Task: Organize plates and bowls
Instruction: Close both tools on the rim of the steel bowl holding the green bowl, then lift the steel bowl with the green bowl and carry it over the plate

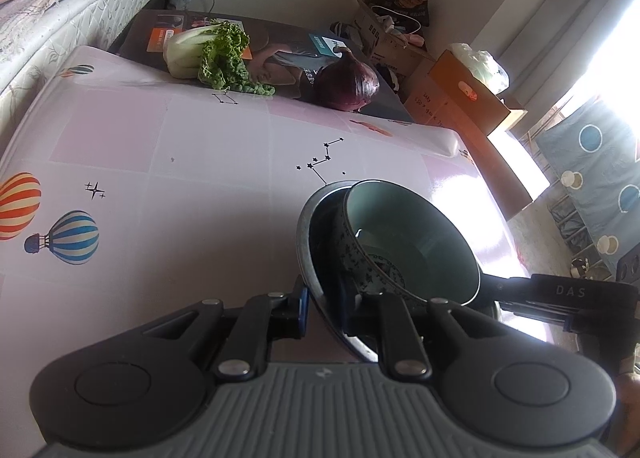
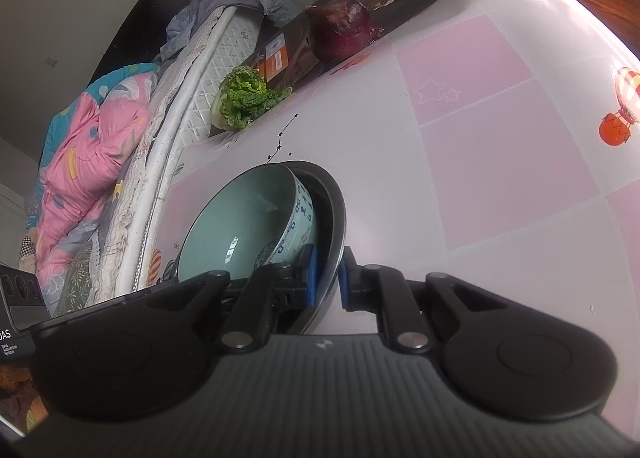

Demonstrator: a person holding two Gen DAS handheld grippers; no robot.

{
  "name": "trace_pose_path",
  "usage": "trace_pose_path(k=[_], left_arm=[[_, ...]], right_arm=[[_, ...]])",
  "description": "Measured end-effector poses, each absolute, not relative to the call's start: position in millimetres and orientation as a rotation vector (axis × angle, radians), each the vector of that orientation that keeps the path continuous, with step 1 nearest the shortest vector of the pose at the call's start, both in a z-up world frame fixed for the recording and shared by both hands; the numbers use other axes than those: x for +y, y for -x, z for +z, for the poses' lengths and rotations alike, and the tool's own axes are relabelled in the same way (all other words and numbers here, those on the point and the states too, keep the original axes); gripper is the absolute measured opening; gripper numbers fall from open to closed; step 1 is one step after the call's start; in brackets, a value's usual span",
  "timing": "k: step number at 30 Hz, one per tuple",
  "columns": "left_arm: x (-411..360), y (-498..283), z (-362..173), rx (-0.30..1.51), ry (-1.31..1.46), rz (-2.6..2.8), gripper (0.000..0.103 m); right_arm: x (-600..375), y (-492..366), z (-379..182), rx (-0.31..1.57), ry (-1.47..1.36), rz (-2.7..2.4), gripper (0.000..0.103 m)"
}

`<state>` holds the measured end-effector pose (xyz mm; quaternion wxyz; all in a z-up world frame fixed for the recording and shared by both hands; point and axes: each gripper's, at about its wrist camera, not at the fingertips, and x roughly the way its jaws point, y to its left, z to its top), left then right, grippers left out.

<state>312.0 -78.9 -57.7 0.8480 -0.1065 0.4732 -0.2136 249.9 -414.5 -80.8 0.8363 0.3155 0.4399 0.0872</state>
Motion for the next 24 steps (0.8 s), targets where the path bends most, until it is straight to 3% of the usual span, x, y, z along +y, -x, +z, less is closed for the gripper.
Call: trace_pose_path(k=[24], left_arm=[[-82, -294, -36, 0.927, 0.233, -0.492, 0.016]], right_arm=[[-417, -223, -45, 0.847, -0.588, 0.178, 0.011]])
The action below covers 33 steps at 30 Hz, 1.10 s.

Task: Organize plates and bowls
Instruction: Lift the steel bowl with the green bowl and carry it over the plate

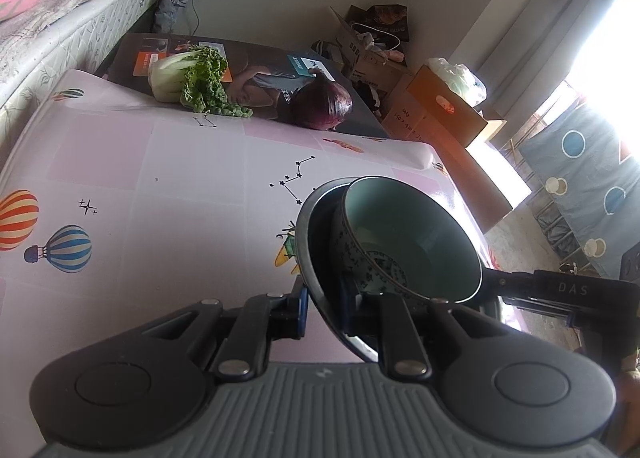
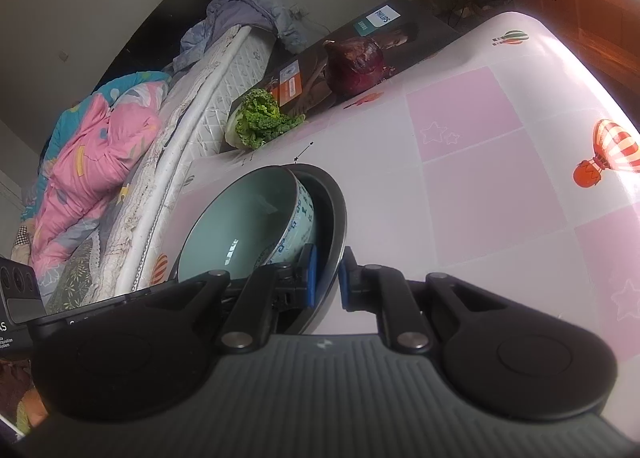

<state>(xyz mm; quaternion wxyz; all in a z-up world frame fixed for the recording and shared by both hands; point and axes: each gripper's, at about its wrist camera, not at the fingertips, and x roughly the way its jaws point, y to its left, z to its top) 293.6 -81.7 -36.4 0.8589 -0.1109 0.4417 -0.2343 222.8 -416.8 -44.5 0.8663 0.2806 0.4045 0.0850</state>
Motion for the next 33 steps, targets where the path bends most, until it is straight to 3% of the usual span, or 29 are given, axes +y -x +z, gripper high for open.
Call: trace_pose_path(k=[21, 33], left_arm=[[-66, -212, 10, 0.871, 0.249, -0.565, 0.016], [-49, -147, -11, 0.945, 0.207, -0.579, 0.017]], right_arm=[[-407, -130, 12, 0.792, -0.590, 0.173, 0.011], [-380, -34, -9, 0.850, -0.616, 0.152, 0.011]])
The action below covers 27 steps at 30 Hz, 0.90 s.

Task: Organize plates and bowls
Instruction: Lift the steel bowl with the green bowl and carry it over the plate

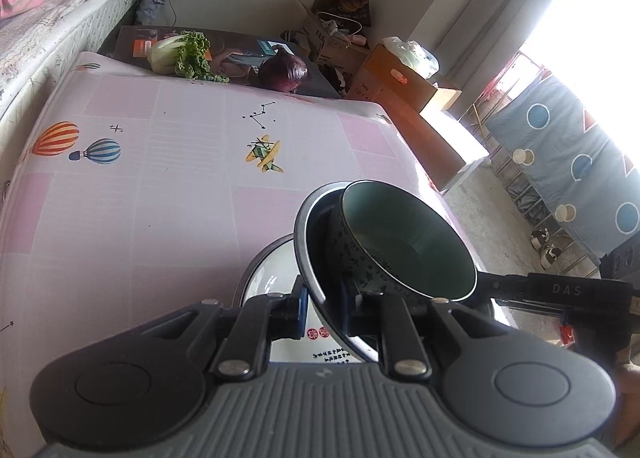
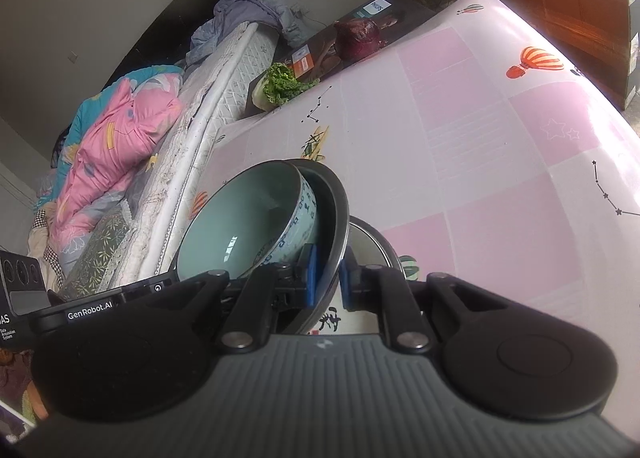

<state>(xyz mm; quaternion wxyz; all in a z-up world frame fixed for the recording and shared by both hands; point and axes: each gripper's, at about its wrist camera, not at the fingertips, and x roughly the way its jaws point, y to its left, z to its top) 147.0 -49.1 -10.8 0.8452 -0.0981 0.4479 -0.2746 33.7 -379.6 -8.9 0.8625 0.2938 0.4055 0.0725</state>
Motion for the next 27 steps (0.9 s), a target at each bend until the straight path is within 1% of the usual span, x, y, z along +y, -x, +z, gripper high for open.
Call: trace_pose_path(k=[6, 11, 19, 22, 23, 24, 25, 27], left_arm=[[-43, -131, -35, 0.998, 0.193, -0.559, 0.017], [-40, -128, -48, 1.012, 0.176, -0.547, 0.017], [-45, -125, -50, 0.984, 0.099, -0.545, 0.017], [-47, -121, -48, 0.969, 0.080, -0.550, 0.019], [-48, -120, -47, 0.965, 0.073, -0.552, 0.022], [-48, -119, -46, 0.963, 0.068, -0.555, 0.024], [-48, -118, -45, 0.961, 0.065, -0.556, 0.025], [-47, -113, -41, 0.948, 0.055, -0.552, 0.033]], right_arm=[[-366, -8, -34, 0.904, -0.612, 0.139, 0.012], [-355, -5, -43, 0.919, -0.577, 0.133, 0.012], [-347, -13, -51, 0.917, -0.516, 0.123, 0.014], [-345, -13, -52, 0.907, -0.509, 0.109, 0.014], [-344, -14, -52, 0.900, -0.508, 0.105, 0.015], [-344, -13, -51, 0.894, -0.511, 0.103, 0.017], [-345, -13, -51, 0.887, -0.517, 0.100, 0.017], [-346, -7, -50, 0.862, -0.523, 0.084, 0.019]])
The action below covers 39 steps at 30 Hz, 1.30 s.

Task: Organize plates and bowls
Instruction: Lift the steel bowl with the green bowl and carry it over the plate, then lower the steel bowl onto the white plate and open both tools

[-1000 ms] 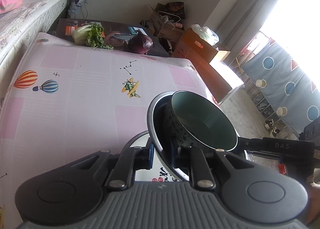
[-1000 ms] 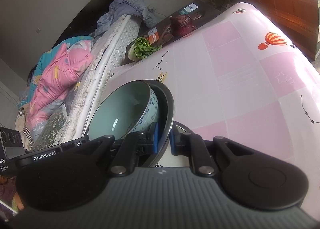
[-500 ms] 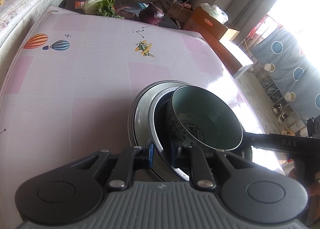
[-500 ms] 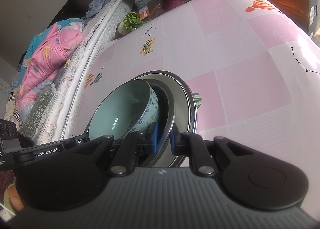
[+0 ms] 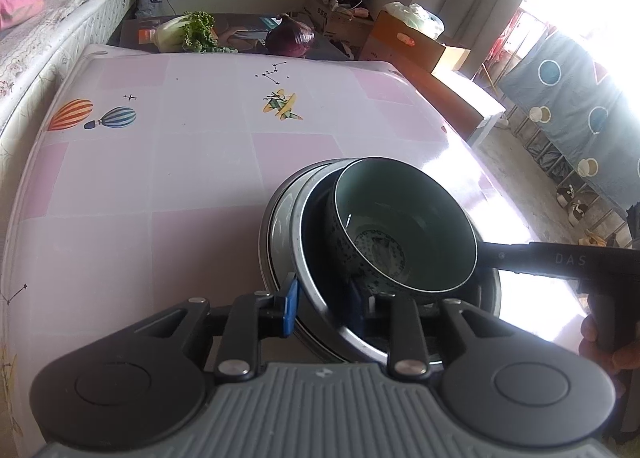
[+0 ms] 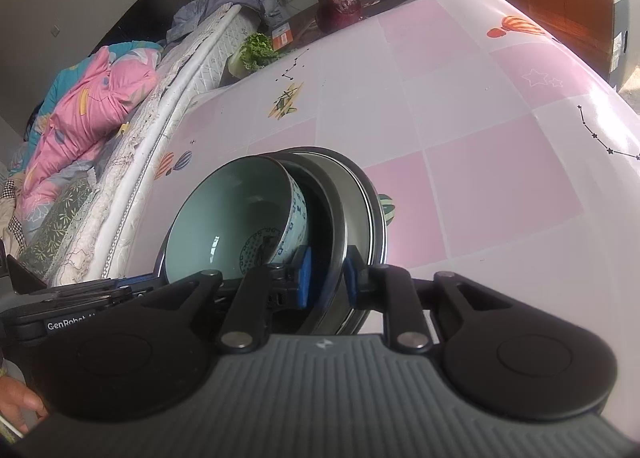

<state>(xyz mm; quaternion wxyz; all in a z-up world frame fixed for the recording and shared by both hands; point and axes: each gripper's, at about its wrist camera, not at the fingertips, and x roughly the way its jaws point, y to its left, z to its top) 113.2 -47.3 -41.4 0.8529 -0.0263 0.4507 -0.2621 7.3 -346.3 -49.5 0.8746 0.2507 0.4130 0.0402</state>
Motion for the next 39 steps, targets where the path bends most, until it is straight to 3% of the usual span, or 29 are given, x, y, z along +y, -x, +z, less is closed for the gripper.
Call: trace_pose_path(k=[2, 6, 14, 19, 29, 39], left_arm=[[-45, -108, -38, 0.926, 0.045, -0.540, 0.051], [-41, -97, -28, 0.891, 0.043, -0.554, 0.056], [-42, -79, -13, 0.841, -0.024, -0.511, 0.078], [-41, -72, -8, 0.826, -0.060, -0.493, 0.083], [-32, -60, 5, 0.762, -0.087, -0.441, 0.101], [-26, -57, 9, 0.759, -0.104, -0.397, 0.103]], right_arm=[[-347, -2, -48, 0.837, -0.531, 0.072, 0.024], [-351, 11, -44, 0.774, -0.546, 0.038, 0.047], [-359, 40, -30, 0.657, -0.613, -0.007, 0.054], [-355, 59, -25, 0.631, -0.601, -0.037, 0.057], [-338, 98, -7, 0.625, -0.469, -0.108, 0.082], [-298, 123, 3, 0.658, -0.224, -0.244, 0.096]])
